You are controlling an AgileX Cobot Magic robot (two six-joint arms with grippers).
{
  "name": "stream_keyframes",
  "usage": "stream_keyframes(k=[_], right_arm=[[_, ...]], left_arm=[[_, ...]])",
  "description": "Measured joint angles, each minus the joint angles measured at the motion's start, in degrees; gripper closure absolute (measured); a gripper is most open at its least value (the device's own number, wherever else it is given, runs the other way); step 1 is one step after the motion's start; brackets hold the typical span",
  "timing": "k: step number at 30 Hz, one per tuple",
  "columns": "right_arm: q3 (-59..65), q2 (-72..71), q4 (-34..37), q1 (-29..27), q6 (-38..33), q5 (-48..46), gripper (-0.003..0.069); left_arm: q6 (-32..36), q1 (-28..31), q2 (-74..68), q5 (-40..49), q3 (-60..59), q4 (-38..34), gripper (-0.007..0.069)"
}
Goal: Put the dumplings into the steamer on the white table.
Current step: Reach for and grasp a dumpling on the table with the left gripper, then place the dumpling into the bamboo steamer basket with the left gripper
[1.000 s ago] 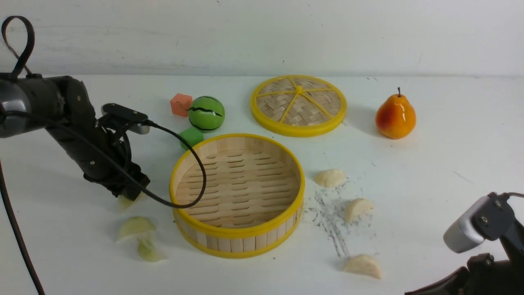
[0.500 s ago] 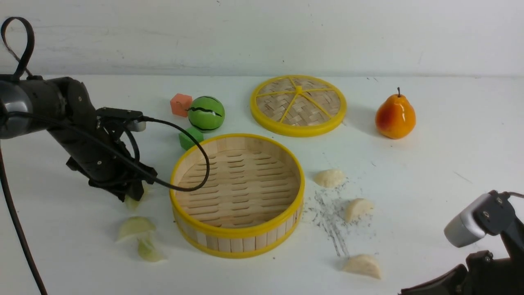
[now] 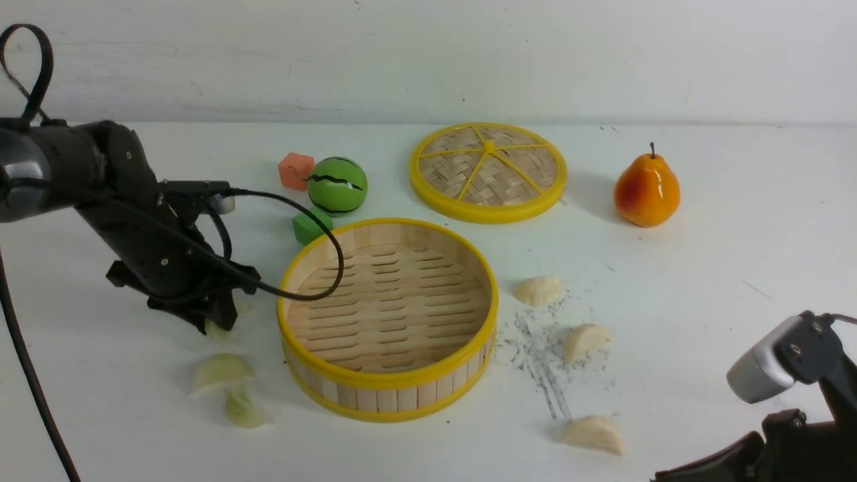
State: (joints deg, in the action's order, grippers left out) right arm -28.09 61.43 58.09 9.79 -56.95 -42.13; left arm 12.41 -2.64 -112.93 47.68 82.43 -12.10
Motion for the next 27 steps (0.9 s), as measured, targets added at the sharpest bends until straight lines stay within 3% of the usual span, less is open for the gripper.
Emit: stream_keyframes(k=[4,9,13,17,18,22,27], right_arm=[[0.0,0.0,0.0,0.0,0.0,0.0,0.0648],[0.0,0.0,0.0,0.0,0.0,0.1,0.0644],[0.0,0.0,0.0,0.0,0.0,0.3,0.0638],[0.0,0.0,0.0,0.0,0.0,0.3,0.0638],[0.0,0.0,0.0,0.0,0.0,0.3,0.0637],[0.0,0.0,0.0,0.0,0.0,0.2,0.0636],[0.0,0.0,0.0,0.0,0.0,0.2,0.0636]], left_arm=[[-2.5,0.0,4.3,2.0,4.8,-0.8,0.0432],[-3.8,-1.8,7.1,1.8,9.4,-8.8,0.0432],[-4.1,-8.4,4.4,-0.6,9.6,-11.7,0.0432],[-7.8,-13.2,-0.5,-3.5,9.6,-8.8,0.0432],[-11.3,-14.3,-3.0,-5.0,9.6,-5.7,0.0432],[-20.7,-15.0,-6.3,-7.8,9.6,0.4,0.0432],[-25.3,-15.2,-6.7,-9.3,9.6,2.8,0.0430]])
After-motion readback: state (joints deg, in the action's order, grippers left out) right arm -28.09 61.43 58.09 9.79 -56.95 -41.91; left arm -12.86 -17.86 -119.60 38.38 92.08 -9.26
